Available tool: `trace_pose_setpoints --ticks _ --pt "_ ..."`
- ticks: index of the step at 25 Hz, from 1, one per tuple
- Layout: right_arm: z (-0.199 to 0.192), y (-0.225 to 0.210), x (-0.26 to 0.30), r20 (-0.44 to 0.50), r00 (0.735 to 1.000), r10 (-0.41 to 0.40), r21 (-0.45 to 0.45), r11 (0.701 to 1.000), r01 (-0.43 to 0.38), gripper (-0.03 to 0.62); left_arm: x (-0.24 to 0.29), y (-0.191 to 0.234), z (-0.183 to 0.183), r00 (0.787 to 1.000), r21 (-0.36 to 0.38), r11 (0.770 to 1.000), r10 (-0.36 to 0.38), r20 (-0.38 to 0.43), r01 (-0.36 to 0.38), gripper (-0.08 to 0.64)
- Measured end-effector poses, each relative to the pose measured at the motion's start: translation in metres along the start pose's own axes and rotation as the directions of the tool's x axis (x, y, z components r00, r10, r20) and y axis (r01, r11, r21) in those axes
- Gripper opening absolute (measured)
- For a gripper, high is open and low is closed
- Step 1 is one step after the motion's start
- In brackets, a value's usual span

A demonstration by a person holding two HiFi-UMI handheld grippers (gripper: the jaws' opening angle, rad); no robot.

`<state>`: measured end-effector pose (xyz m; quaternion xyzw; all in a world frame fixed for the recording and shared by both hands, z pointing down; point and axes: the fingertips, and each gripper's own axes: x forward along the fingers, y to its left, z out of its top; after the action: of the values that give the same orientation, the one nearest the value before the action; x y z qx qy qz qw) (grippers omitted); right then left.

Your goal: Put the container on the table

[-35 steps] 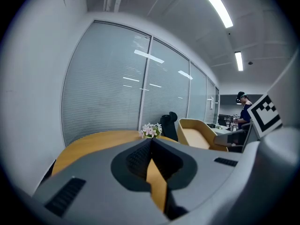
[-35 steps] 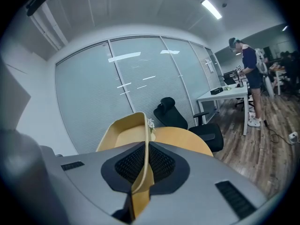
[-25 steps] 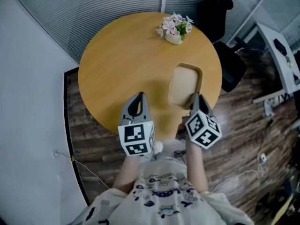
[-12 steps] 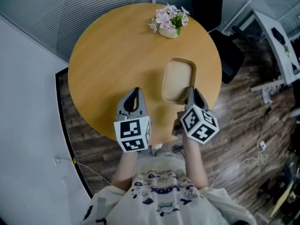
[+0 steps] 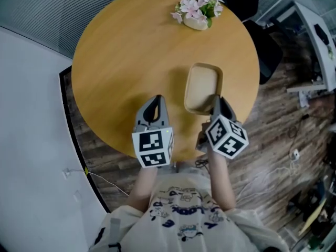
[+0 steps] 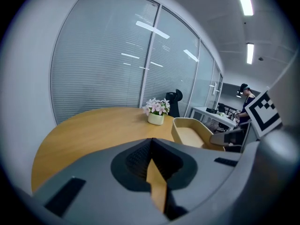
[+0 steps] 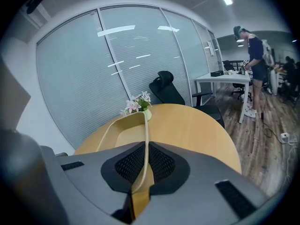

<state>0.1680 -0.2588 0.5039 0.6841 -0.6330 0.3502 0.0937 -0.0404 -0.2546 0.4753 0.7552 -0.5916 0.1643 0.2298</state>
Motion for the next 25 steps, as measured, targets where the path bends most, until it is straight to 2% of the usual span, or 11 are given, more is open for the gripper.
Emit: trace_pose_setpoints --ticks 11,25 --pt "-0.039 -0.017 0.033 -0.103 0.993 -0.052 -0.005 0.999 0.052 0.020 0.035 0.002 -0.041 0.994 -0.023 0.999 -0.031 -0.108 0.028 0.003" --pt "-0.079 -0.035 0.057 -0.197 0.977 -0.078 -0.006 0.997 0.079 0.020 0.056 -0.001 -0.087 0.976 -0.042 0.998 -0.049 -0.214 0.040 0.005"
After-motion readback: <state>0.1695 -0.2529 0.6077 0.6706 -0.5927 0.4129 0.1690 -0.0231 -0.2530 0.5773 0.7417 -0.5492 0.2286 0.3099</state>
